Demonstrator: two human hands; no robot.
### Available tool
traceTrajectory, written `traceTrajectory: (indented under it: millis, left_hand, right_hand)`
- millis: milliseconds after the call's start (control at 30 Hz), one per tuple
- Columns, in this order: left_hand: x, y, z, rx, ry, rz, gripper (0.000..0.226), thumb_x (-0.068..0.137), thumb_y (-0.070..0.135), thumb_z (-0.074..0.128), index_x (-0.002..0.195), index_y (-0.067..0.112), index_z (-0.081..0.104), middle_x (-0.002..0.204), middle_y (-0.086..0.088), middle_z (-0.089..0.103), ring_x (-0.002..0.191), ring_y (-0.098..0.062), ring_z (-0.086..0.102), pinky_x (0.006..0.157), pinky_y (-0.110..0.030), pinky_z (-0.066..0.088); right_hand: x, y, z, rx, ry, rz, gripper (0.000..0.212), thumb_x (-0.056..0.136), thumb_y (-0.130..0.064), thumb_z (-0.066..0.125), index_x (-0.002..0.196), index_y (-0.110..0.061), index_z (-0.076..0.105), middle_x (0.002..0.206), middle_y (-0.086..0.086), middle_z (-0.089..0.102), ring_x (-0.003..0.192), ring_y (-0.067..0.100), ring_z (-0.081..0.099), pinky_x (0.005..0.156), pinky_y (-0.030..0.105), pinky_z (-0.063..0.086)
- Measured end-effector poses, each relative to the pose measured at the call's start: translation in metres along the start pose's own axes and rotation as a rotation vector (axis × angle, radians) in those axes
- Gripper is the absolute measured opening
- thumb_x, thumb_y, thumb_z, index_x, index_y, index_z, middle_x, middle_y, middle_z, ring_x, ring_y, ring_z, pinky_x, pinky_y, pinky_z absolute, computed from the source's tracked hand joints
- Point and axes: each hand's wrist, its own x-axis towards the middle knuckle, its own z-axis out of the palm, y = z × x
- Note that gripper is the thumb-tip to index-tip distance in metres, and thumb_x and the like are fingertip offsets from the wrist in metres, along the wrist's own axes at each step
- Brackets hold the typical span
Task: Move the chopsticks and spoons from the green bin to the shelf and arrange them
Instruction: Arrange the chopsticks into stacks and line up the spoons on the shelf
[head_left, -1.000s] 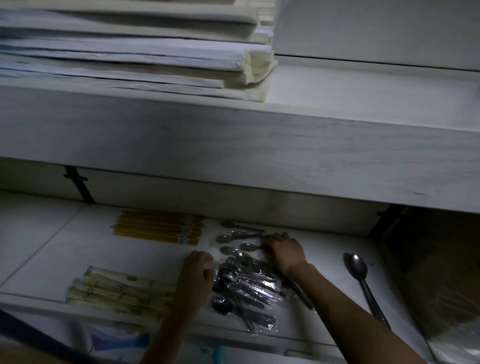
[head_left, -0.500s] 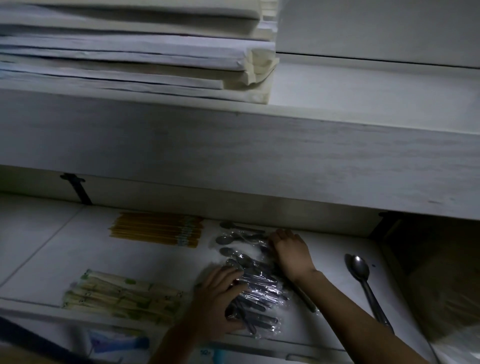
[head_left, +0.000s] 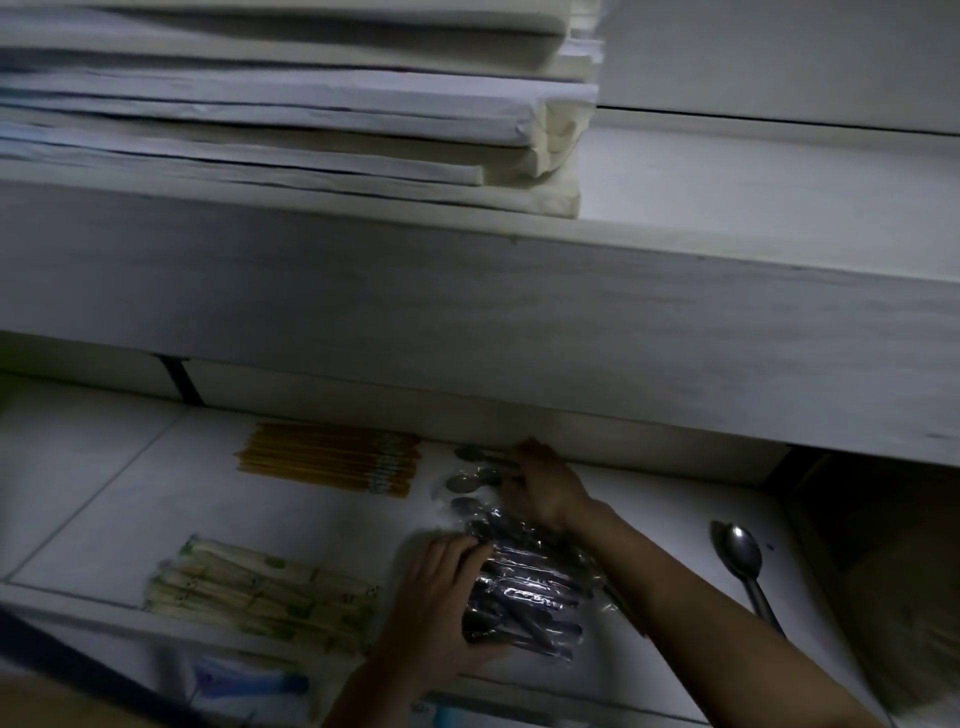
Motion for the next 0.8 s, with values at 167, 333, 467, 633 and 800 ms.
traceTrajectory:
  millis: [167,333,467,633,800]
  left_hand:
    - [-0.013,-0.014,0.013,0.06,-0.097,-0.028,0.088,0.077,0.08,0.033,0.141,0.019,0.035,0.147,-0.01,0.039,0.135,-0.027,0.029,0.11,-0.041,0.011]
    - [-0.01,-0.012,0.018,0.04,-0.132,-0.099,0.08,0.086,0.072,0.025,0.147,0.021,0.017,0.149,-0.008,0.033,0.136,-0.025,0.027,0.11,-0.038,0.007]
    - [-0.004,-0.011,0.021,0.053,-0.158,-0.127,0.076,0.087,0.07,0.023,0.141,0.018,0.03,0.146,-0.009,0.04,0.136,-0.023,0.025,0.109,-0.037,0.006]
    - [-0.003,-0.012,0.025,-0.033,0.018,-0.087,0.07,0.085,0.065,0.032,0.136,0.017,0.038,0.144,-0.007,0.044,0.136,-0.024,0.032,0.111,-0.042,0.017]
    - [0.016,-0.012,0.003,-0.505,0.279,-0.409,0.049,0.087,0.042,0.045,0.128,0.016,0.044,0.129,-0.008,0.05,0.114,-0.02,0.052,0.09,-0.043,0.051]
  right_hand:
    - [0.027,0.003,0.02,0.089,-0.139,0.004,0.047,0.089,-0.023,0.051,0.135,-0.015,0.043,0.137,0.013,0.049,0.125,0.032,0.046,0.101,0.039,0.042]
    - [0.013,0.009,0.032,0.098,-0.091,-0.063,0.031,0.087,-0.022,0.058,0.117,-0.017,0.061,0.13,0.008,0.054,0.12,0.027,0.049,0.1,0.035,0.041]
    - [0.0,0.016,0.039,0.13,-0.066,-0.107,0.034,0.086,-0.014,0.055,0.12,-0.015,0.06,0.131,0.008,0.054,0.122,0.025,0.047,0.105,0.035,0.037]
    - [-0.019,0.019,0.025,0.268,0.022,-0.022,0.044,0.082,-0.029,0.046,0.123,-0.022,0.059,0.135,-0.001,0.053,0.126,0.019,0.043,0.107,0.028,0.032]
    - [-0.078,0.061,0.028,0.47,0.434,0.277,0.065,0.074,-0.044,0.024,0.11,-0.01,0.066,0.115,0.014,0.064,0.111,0.032,0.055,0.098,0.039,0.04]
